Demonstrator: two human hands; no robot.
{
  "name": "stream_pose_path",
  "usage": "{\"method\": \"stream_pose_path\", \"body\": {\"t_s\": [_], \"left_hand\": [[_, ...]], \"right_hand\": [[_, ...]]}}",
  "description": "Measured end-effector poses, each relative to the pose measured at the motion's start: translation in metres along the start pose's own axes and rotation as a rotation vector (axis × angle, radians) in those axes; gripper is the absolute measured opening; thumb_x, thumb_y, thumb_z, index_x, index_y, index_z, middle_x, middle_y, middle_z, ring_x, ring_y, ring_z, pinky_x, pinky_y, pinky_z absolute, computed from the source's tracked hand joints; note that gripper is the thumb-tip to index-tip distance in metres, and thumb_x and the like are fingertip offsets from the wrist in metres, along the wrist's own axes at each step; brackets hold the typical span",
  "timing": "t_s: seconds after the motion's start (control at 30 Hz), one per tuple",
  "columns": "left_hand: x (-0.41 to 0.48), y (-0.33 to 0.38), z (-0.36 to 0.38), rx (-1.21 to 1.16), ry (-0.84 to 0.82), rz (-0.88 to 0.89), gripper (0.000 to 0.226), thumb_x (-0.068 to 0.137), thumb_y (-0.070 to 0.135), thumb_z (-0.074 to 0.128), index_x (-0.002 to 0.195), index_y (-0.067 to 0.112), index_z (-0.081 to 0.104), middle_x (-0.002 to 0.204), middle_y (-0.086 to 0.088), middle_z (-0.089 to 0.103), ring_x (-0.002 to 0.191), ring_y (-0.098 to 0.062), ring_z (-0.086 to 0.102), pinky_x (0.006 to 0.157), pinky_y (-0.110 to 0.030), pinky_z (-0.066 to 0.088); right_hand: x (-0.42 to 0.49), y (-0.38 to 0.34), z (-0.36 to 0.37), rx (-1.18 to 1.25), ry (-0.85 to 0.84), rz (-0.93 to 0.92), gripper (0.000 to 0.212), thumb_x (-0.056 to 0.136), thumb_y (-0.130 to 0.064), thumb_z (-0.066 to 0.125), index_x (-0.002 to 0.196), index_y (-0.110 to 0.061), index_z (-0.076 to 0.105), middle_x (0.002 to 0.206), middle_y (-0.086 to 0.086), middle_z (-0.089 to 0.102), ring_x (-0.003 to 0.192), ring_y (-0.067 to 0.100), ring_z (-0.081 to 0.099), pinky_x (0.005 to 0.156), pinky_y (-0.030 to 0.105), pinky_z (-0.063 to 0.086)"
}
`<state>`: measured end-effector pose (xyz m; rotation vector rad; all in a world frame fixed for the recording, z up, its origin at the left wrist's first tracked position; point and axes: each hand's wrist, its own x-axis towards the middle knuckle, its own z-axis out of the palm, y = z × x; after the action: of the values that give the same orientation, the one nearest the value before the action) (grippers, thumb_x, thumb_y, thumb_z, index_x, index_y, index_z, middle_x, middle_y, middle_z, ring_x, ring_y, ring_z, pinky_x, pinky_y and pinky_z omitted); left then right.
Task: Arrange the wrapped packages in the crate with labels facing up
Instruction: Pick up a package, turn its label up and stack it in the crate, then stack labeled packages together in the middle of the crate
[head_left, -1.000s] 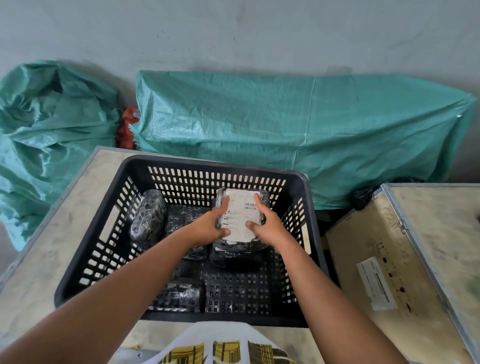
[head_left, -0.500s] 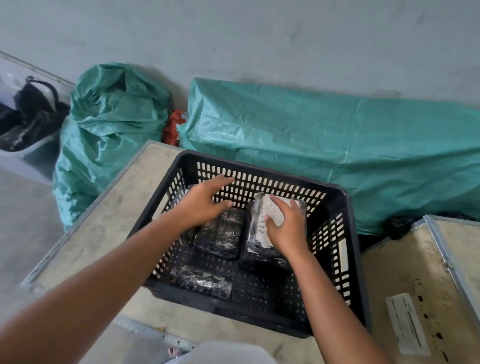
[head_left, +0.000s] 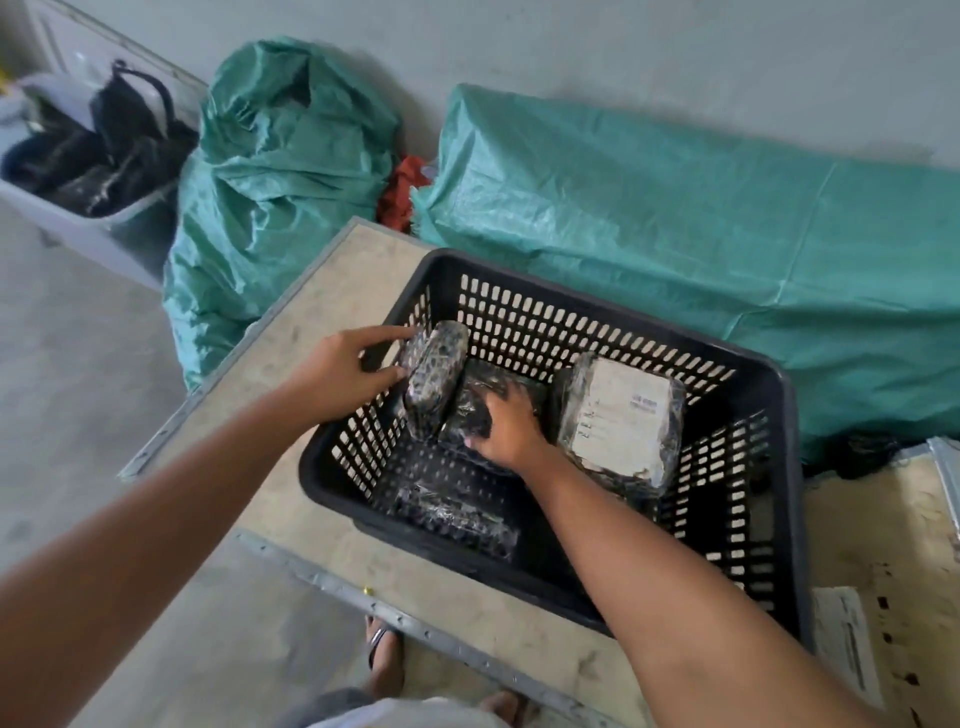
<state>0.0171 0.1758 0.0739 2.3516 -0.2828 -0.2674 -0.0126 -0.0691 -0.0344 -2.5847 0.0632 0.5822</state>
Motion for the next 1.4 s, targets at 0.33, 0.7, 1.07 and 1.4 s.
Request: {"method": "stream_pose_path", "body": {"t_s": [0.33, 0.7, 1.07, 1.4], "left_hand": [[-0.001, -0.005, 0.006, -0.199, 0.018, -0.04, 0.054, 0.093, 0.006, 0.065, 0.125, 0.05, 0.065, 0.113, -0.003, 0.074, 0.062, -0.022, 0.064, 0.052, -0.034, 0.052], [-0.002, -0.001, 0.007, -0.229, 0.017, -0.044, 0.056, 0.093, -0.001, 0.065, 0.13, 0.041, 0.065, 0.116, 0.003, 0.07, 0.089, -0.043, 0.069, 0.07, -0.049, 0.059], [-0.004, 0.001, 0.005, -0.238, 0.043, -0.036, 0.058, 0.092, 0.004, 0.066, 0.117, 0.057, 0.062, 0.112, 0.007, 0.072, 0.08, -0.036, 0.071, 0.061, -0.034, 0.054], [-0.014, 0.037, -0.003, 0.038, 0.079, 0.222, 0.039, 0.083, 0.034, 0.081, 0.12, 0.042, 0.072, 0.159, -0.003, 0.041, 0.146, -0.027, 0.037, 0.118, -0.051, 0.031]], "right_hand": [[-0.001, 0.009, 0.029, -0.365, -0.11, 0.071, 0.117, 0.088, 0.002, 0.074, 0.161, -0.041, -0.007, 0.166, 0.018, -0.025, 0.152, 0.045, -0.019, 0.12, 0.061, 0.01], [-0.03, 0.003, -0.013, -0.229, -0.041, -0.262, 0.078, 0.096, -0.004, 0.06, 0.163, -0.021, 0.025, 0.088, 0.011, 0.07, 0.075, 0.025, 0.067, 0.083, 0.042, 0.057], [-0.056, 0.0, -0.068, 0.352, 0.021, -0.149, 0.045, 0.105, -0.016, 0.055, 0.137, -0.047, 0.06, 0.098, -0.021, 0.063, 0.036, -0.001, 0.033, 0.04, 0.015, 0.034], [-0.127, 0.014, -0.15, 0.569, 0.044, -0.151, 0.041, 0.101, -0.016, 0.062, 0.12, -0.051, 0.072, 0.112, -0.048, 0.061, 0.101, -0.028, 0.054, 0.089, 0.011, 0.036]]}}
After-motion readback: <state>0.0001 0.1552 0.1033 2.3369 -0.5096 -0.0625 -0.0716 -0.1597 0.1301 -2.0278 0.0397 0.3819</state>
